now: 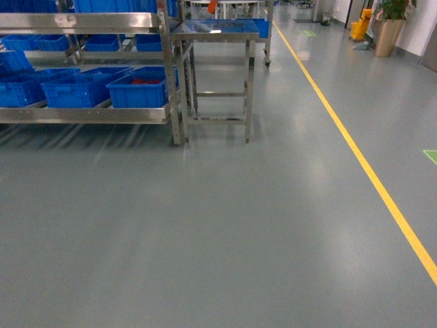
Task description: Sort blue parts and orange caps into right shelf containers
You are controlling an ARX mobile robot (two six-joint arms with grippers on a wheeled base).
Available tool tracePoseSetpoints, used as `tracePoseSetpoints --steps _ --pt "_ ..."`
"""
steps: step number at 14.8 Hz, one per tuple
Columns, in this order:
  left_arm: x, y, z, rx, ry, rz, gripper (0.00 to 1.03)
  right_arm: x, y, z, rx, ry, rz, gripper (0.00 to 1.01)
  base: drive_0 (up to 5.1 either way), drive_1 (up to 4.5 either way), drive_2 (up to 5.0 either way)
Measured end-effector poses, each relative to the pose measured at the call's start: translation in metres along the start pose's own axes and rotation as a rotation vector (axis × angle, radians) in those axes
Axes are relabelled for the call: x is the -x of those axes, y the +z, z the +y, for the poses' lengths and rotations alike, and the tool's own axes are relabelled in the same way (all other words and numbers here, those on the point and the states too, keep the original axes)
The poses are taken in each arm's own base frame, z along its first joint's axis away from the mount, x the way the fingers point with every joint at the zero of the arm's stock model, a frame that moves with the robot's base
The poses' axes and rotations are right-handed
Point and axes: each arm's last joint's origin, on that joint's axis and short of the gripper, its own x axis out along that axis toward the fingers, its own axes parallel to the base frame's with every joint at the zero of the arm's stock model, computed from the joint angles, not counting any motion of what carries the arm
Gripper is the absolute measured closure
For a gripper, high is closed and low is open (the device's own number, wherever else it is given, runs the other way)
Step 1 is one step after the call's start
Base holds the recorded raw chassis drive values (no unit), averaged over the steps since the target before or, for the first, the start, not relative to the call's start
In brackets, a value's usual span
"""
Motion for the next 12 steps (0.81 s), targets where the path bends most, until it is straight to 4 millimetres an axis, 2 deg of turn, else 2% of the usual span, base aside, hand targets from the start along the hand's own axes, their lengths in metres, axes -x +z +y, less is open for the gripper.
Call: tracePoseSetpoints --steps 12 --pt "0.0000 0.0001 0.0000 0.000 0.000 -0.002 0.60 0.0000 0.0003 0.0000 0.000 0.000 -0.003 0.57 0.0 4.22 -4.2"
